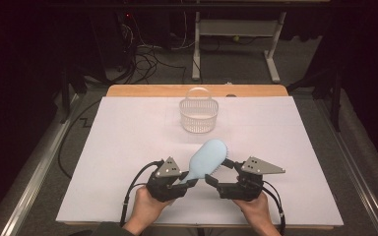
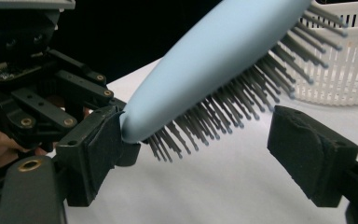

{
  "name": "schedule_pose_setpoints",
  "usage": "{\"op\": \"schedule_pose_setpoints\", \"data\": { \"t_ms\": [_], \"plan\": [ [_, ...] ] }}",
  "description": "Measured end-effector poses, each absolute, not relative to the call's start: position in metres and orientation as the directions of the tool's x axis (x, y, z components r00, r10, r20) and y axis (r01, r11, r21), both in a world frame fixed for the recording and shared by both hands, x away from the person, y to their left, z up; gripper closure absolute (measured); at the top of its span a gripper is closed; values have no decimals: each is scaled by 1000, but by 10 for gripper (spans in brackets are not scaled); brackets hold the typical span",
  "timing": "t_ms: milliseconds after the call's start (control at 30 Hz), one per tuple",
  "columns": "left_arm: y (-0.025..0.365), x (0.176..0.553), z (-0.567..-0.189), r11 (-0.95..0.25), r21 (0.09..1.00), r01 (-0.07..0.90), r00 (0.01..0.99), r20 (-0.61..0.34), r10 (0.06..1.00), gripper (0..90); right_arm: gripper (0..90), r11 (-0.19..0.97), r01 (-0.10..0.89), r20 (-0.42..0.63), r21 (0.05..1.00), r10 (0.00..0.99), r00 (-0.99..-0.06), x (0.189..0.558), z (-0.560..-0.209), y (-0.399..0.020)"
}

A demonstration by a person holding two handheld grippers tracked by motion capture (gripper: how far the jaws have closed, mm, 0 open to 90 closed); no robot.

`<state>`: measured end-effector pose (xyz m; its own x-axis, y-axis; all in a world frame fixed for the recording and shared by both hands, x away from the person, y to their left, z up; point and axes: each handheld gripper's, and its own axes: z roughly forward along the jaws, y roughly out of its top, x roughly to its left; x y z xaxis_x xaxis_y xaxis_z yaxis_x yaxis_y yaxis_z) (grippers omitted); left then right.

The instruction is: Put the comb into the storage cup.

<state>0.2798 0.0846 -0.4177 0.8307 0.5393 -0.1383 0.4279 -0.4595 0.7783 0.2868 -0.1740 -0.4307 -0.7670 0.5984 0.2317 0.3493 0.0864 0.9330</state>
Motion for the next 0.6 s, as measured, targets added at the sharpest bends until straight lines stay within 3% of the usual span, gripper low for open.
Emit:
{"op": "schedule_pose_setpoints", "data": {
  "t_ms": [600],
  "plan": [
    [73,275,-419,-481,779,402,842,-109,528,672,197,66,398,287,915,589,-756,293,-430,-170]
  ]
}}
